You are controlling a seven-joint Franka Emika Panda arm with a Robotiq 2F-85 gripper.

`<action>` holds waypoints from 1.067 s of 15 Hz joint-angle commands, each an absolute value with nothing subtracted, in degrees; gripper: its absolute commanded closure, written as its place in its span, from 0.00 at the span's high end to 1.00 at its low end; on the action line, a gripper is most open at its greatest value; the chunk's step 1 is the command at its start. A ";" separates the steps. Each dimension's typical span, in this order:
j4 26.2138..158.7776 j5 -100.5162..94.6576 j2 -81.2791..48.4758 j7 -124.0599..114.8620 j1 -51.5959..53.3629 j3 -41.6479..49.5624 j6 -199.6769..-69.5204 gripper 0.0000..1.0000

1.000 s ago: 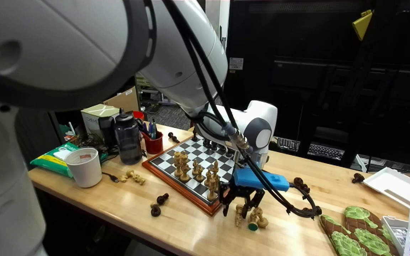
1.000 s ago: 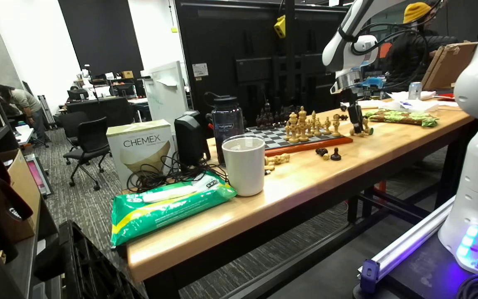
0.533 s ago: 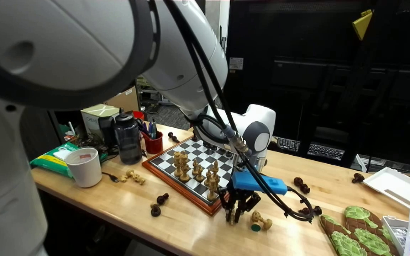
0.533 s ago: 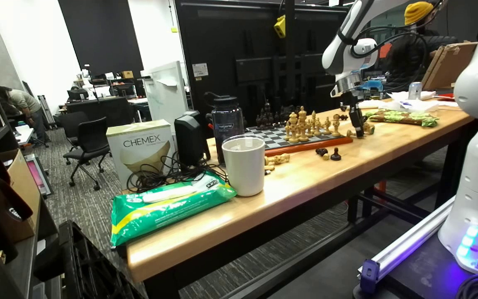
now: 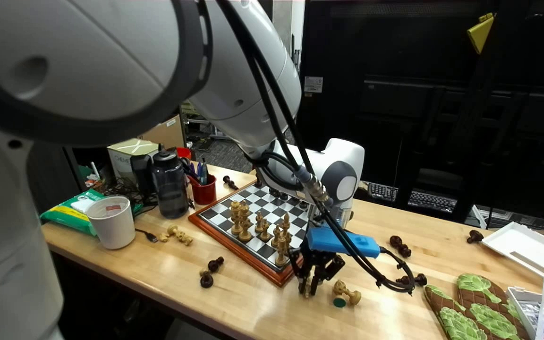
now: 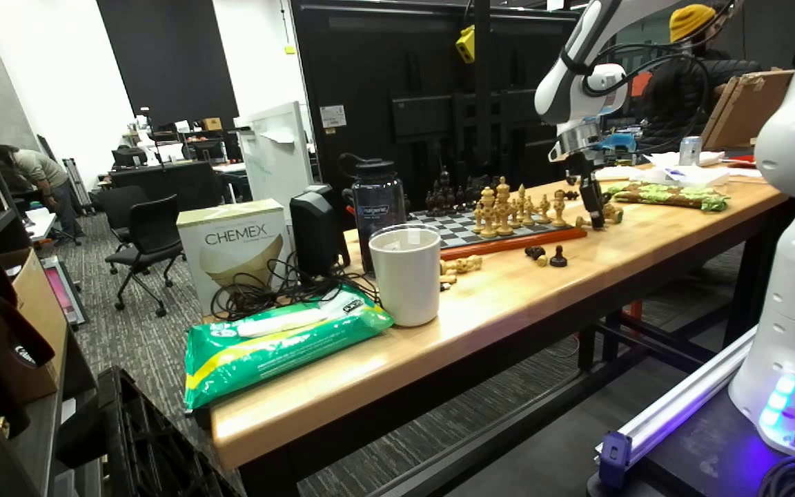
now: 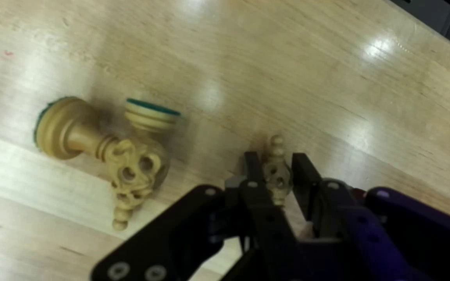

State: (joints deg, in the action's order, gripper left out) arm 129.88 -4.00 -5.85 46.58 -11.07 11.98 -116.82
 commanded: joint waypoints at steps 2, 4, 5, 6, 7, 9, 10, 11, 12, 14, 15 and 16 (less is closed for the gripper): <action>130.76 -4.85 -3.46 45.61 -11.16 10.71 -115.90 0.06; 130.70 -5.81 -3.01 44.58 -10.90 10.37 -115.82 0.06; 130.63 -6.70 -2.60 43.58 -10.72 10.20 -115.61 0.06; 130.63 -7.50 -2.16 42.93 -10.59 10.07 -115.42 0.06; 130.58 -8.65 -1.53 41.98 -10.38 9.96 -115.11 0.06; 130.47 -10.74 -0.39 40.54 -10.09 9.67 -114.41 0.06; 130.44 -11.64 0.22 40.11 -9.95 9.52 -114.00 0.06; 130.47 -12.55 1.07 39.60 -9.72 9.36 -113.42 0.06; 130.48 -13.21 1.72 39.19 -9.52 9.22 -112.99 0.06; 130.57 -13.78 3.65 38.76 -8.91 8.75 -111.20 0.06; 130.64 -14.04 4.78 38.63 -8.49 8.38 -110.14 0.06; 130.67 -14.27 5.77 38.63 -8.09 8.04 -109.24 0.06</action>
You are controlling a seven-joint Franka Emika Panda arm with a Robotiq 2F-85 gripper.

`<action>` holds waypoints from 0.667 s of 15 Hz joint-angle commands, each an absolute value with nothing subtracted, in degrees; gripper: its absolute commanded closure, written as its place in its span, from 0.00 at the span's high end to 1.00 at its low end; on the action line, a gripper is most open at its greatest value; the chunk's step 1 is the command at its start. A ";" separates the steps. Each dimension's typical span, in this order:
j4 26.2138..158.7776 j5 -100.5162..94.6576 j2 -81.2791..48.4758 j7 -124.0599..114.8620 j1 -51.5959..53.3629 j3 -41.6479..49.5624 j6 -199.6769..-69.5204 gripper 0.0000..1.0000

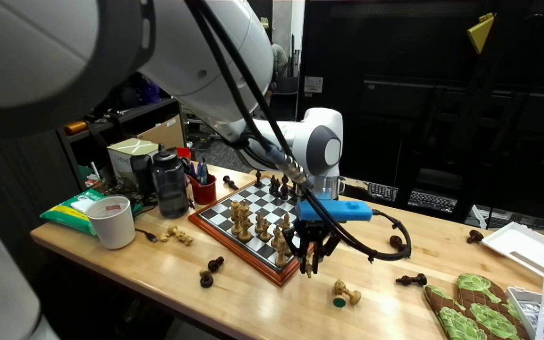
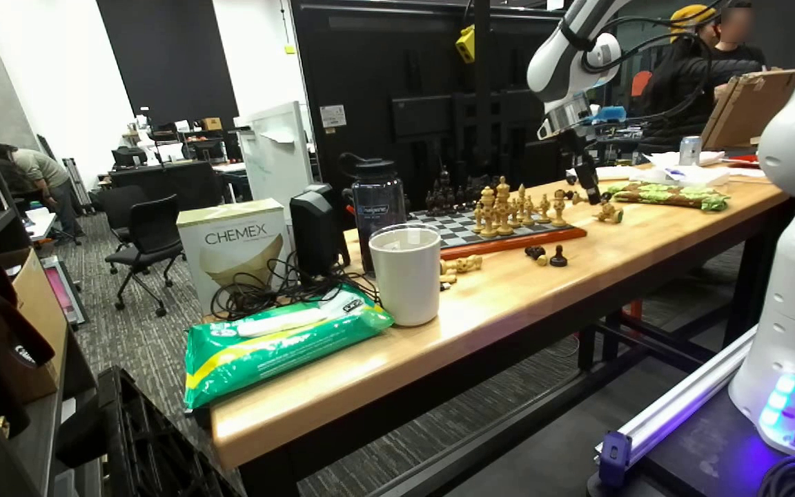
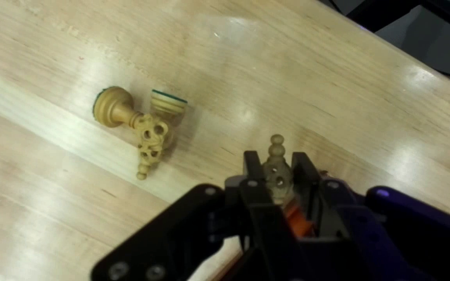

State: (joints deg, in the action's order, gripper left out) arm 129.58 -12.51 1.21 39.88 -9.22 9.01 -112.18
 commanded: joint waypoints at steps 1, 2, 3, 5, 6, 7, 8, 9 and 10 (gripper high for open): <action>130.62 -14.68 6.81 38.49 -7.56 7.57 -108.29 0.06; 130.40 -15.12 7.57 38.43 -7.05 7.17 -107.29 0.06; 130.09 -15.83 8.25 37.97 -6.38 6.57 -106.34 0.06; 129.02 -17.05 9.39 37.55 -5.11 5.50 -104.00 0.06; 128.42 -17.49 9.78 37.70 -4.50 5.03 -102.79 0.06; 127.41 -18.20 9.93 37.81 -3.80 4.41 -101.33 0.06; 126.27 -18.78 9.90 38.07 -3.08 3.81 -99.98 0.06; 124.97 -19.54 9.70 38.50 -2.32 3.14 -98.74 0.06; 123.64 -20.03 9.39 39.13 -1.66 2.64 -97.57 0.06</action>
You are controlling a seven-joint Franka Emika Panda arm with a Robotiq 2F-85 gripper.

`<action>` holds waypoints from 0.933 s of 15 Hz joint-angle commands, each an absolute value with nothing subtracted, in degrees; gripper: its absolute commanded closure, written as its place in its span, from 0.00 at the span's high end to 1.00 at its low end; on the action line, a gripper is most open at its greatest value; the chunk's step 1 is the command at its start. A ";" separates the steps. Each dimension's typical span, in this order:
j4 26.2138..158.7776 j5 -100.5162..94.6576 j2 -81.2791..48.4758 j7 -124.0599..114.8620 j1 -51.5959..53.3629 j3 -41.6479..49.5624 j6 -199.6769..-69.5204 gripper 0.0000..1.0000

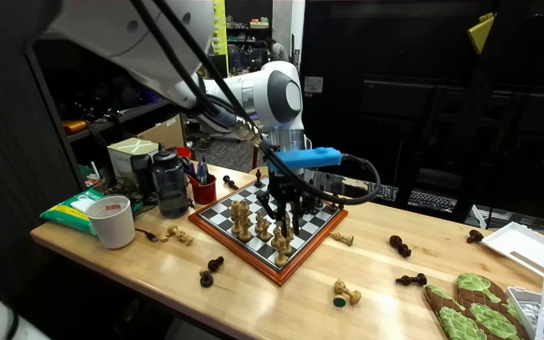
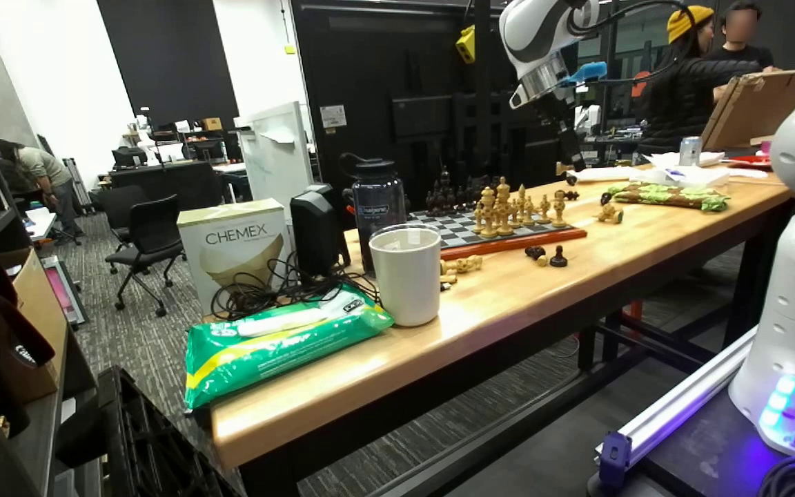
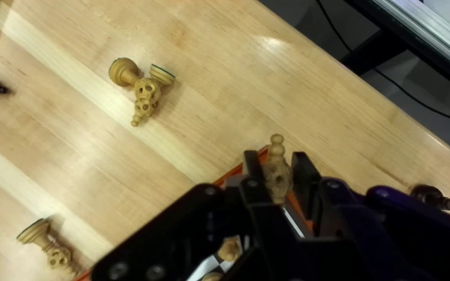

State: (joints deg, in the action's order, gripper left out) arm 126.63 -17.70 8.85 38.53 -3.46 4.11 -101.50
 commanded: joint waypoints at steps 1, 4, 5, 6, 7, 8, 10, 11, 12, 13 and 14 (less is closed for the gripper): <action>122.03 -20.42 8.69 39.89 -0.99 2.11 -96.65 0.06; 117.95 -21.71 6.97 42.59 0.43 1.06 -94.51 0.06; 116.63 -22.22 6.35 43.84 0.83 0.77 -93.79 0.06; 115.41 -22.78 5.67 45.00 1.14 0.44 -93.04 0.06; 114.11 -23.21 4.73 46.36 1.41 0.18 -92.35 0.06; 113.03 -23.48 4.01 47.71 1.59 -0.01 -91.74 0.06; 110.81 -23.17 1.97 50.57 1.79 -0.36 -90.74 0.06; 109.87 -22.70 1.04 52.11 1.78 -0.49 -90.59 0.06; 109.01 -22.38 0.27 53.55 1.71 -0.62 -90.36 0.06; 108.20 -21.83 -0.42 54.90 1.55 -0.60 -90.33 0.06; 107.56 -21.46 -0.88 56.21 1.34 -0.57 -90.23 0.06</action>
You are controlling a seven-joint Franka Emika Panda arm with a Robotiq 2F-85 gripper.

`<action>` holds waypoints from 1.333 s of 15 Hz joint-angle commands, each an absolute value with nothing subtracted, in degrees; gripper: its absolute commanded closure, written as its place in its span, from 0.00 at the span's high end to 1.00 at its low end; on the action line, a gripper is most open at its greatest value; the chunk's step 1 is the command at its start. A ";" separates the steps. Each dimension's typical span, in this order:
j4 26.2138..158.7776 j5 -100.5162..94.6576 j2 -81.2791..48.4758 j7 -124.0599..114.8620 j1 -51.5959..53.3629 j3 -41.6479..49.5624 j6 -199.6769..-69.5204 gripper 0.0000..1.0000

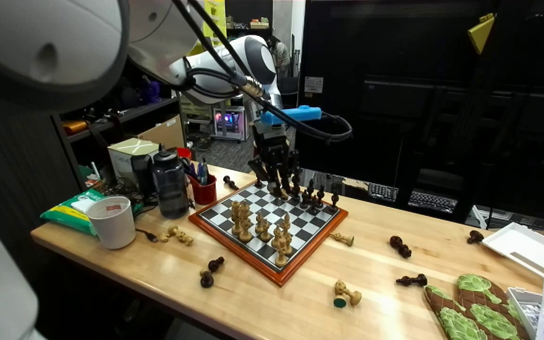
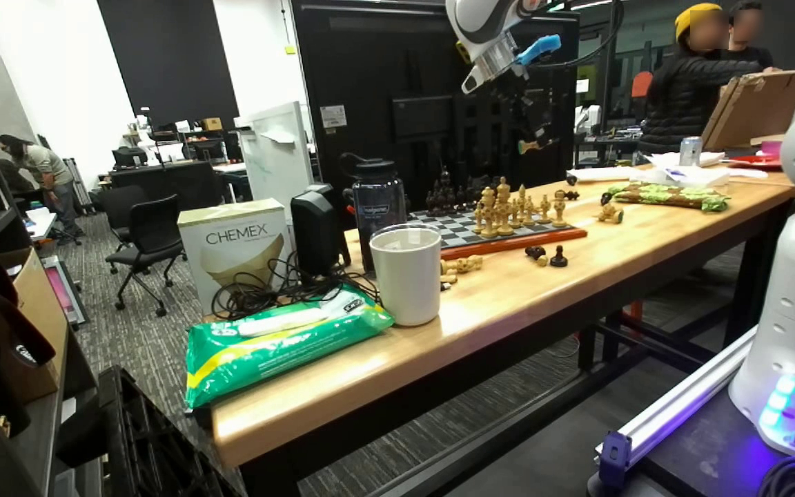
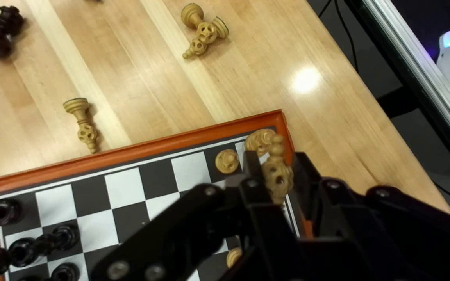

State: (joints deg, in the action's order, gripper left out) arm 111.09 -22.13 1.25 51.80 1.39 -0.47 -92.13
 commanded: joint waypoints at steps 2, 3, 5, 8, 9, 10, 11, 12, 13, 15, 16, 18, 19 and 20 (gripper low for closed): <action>106.48 -20.13 -1.58 58.66 0.79 -0.28 -90.27 0.06; 106.08 -19.32 -1.73 60.11 0.49 -0.12 -90.49 0.06; 105.68 -17.07 -1.77 63.02 -0.01 0.04 -91.36 0.06; 105.20 -12.46 -1.90 67.43 -0.59 0.18 -91.95 0.06; 105.49 -11.18 -1.75 68.70 -0.64 0.16 -92.77 0.06; 105.61 -10.23 -1.71 69.94 -0.65 0.11 -93.29 0.06; 105.91 -9.87 -1.83 70.87 -0.45 -0.09 -94.31 0.06; 106.21 -9.92 -1.84 71.22 -0.24 -0.28 -95.32 0.06; 106.34 -10.25 -2.09 71.50 0.04 -0.56 -96.19 0.06; 106.24 -10.40 -2.86 72.08 0.41 -1.11 -97.42 0.06; 105.96 -10.36 -3.52 72.10 0.61 -1.34 -97.52 0.06; 105.42 -10.34 -4.83 71.39 0.91 -1.83 -96.96 0.06; 105.99 -10.88 -4.04 70.46 0.61 -1.59 -96.58 0.06; 106.00 -10.88 -4.45 70.25 0.66 -1.72 -96.58 0.24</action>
State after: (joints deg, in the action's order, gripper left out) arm 106.13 -10.88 -4.43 70.26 0.73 -1.63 -96.74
